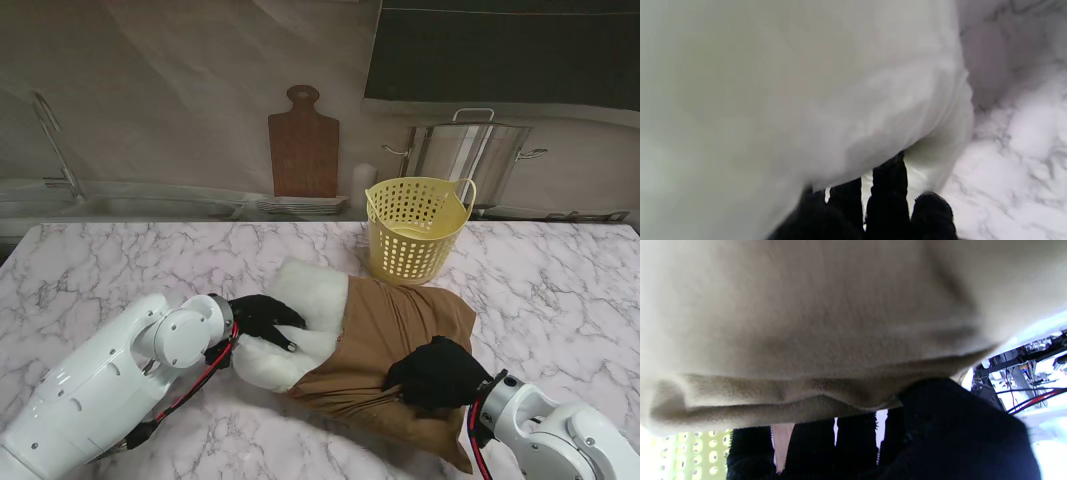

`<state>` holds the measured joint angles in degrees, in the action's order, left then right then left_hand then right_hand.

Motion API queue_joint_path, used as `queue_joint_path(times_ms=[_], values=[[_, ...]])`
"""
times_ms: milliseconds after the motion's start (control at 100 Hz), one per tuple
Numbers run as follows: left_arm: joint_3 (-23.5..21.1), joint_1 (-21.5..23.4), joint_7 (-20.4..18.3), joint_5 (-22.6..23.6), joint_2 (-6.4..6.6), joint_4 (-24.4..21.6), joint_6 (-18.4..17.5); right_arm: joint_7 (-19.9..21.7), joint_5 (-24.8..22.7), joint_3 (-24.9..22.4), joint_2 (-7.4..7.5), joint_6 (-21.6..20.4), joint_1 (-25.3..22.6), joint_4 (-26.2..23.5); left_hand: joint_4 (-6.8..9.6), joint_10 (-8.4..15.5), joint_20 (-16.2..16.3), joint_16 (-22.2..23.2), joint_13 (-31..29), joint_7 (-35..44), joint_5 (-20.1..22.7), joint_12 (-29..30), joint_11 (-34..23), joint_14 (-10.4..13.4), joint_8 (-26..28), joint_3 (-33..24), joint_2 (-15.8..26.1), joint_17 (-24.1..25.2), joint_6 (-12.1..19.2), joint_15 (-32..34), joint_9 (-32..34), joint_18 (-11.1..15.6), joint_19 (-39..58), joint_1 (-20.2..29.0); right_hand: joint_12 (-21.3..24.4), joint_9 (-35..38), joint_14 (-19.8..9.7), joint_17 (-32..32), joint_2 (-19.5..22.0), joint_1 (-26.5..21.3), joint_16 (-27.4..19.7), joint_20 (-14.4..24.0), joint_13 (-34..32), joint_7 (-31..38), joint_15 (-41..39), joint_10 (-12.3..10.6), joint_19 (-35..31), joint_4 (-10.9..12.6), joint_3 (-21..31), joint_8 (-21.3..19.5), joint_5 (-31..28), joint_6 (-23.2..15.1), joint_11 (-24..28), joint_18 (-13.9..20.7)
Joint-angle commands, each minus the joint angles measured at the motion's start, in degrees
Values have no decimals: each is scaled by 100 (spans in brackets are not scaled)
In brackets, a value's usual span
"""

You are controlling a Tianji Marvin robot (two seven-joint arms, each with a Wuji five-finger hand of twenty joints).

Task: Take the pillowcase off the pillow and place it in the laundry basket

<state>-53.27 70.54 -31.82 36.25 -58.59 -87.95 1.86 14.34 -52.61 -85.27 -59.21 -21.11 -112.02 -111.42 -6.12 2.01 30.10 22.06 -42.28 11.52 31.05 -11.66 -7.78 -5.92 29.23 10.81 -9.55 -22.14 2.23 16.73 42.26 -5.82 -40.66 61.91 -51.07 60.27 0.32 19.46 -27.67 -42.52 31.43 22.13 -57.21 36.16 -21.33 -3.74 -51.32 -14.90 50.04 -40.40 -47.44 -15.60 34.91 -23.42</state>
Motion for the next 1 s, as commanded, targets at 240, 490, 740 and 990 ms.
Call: queue_joint_path(times_ms=[240, 490, 740, 990], values=[[-1326, 1192, 276, 885, 105, -1073, -380, 371, 480, 220, 75, 68, 401, 420, 498, -936, -56, 137, 162, 142, 324, -185, -72, -571, 113, -963, 582, 383, -636, -54, 82, -394, 9640, 541, -179, 223, 120, 63, 170, -890, 254, 172, -535, 1466, -682, 63, -187, 378, 922, -697, -847, -213, 451, 23], [-2236, 2163, 1283, 1164, -41, -1852, -977, 418, 749, 302, 77, 67, 549, 521, 466, -1077, -118, 134, 341, 139, 319, -178, 82, -639, 81, -931, 641, 574, -659, -158, -168, -559, 9387, 428, -152, 207, 124, 70, 166, -897, 248, 168, -529, 1443, -666, 76, -205, 371, 920, -694, -837, -188, 441, 28], [-2824, 2720, 1112, 710, -1, -2035, -1718, 410, 893, 326, 71, 70, 646, 590, 420, -1530, -776, -559, 2232, -971, -1449, 841, 952, -1045, -899, -833, 1029, 1449, -1047, -983, -3329, -1021, 7497, -1910, -130, 201, 135, 74, 166, -905, 247, 161, -529, 1415, -658, 94, -213, 371, 912, -681, -830, -160, 445, 19], [-3297, 2853, 87, -404, 204, -1915, -2417, 417, 945, 309, 68, 92, 724, 634, 473, -1287, -1849, -1417, 4018, -1253, -2341, 1097, 1002, -1007, -1587, -929, -840, 2243, -881, -1504, -3796, -1972, 4428, -2933, -118, 199, 144, 85, 165, -910, 247, 154, -528, 1405, -654, 103, -227, 368, 904, -674, -823, -154, 459, 22]])
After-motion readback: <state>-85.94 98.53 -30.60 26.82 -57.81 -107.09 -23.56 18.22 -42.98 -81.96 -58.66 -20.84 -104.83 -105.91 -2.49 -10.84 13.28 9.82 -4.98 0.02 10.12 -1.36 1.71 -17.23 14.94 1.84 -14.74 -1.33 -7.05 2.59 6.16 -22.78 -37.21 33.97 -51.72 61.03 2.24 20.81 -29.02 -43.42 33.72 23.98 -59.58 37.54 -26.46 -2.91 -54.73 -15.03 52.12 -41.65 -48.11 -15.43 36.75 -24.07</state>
